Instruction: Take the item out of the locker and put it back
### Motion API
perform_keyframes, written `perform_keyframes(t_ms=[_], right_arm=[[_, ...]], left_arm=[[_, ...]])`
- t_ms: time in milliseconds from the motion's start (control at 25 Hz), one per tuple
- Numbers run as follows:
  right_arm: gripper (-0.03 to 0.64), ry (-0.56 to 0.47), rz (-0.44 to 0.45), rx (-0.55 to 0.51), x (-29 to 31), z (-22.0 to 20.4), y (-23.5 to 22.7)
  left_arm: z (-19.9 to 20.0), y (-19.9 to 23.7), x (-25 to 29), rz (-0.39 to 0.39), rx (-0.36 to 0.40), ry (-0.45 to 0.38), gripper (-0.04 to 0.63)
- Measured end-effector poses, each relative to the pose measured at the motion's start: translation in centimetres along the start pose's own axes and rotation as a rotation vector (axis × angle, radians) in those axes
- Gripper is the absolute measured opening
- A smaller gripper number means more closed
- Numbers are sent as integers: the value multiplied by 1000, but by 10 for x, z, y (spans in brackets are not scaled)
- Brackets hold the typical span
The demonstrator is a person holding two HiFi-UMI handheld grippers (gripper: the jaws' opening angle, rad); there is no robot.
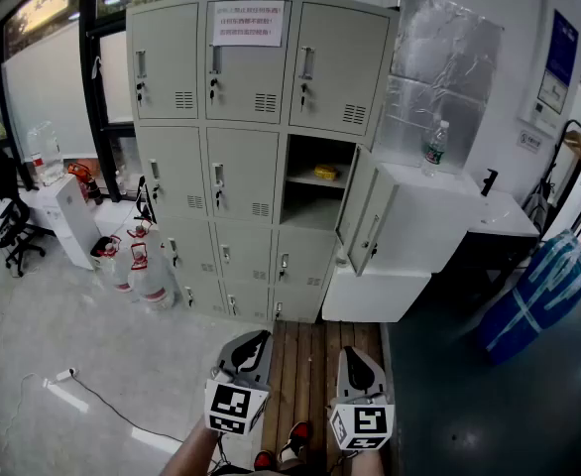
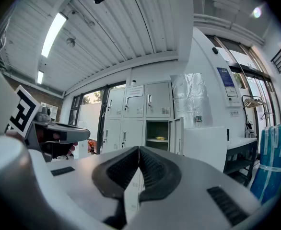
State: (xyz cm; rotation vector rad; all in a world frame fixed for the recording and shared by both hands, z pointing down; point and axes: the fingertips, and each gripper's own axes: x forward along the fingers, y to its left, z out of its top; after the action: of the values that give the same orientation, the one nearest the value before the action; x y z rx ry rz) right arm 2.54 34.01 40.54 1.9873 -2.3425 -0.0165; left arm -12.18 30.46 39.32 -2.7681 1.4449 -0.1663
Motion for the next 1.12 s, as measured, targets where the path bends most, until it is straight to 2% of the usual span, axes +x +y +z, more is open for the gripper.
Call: perform_keyframes(t_ms=[200, 640, 840, 1120], right_arm=[[18, -14, 7, 28, 8, 2, 1], [18, -18, 31, 7, 47, 0, 4], [18, -25, 47, 9, 90, -5, -5], [18, -22, 46, 26, 178, -7, -43]], left_arm=[[-1, 8, 4, 6, 4, -7, 32], [-2, 38, 23, 43, 12, -11, 32], [-5, 62, 57, 64, 13, -7, 32], [-3, 96, 141, 73, 21, 7, 32]])
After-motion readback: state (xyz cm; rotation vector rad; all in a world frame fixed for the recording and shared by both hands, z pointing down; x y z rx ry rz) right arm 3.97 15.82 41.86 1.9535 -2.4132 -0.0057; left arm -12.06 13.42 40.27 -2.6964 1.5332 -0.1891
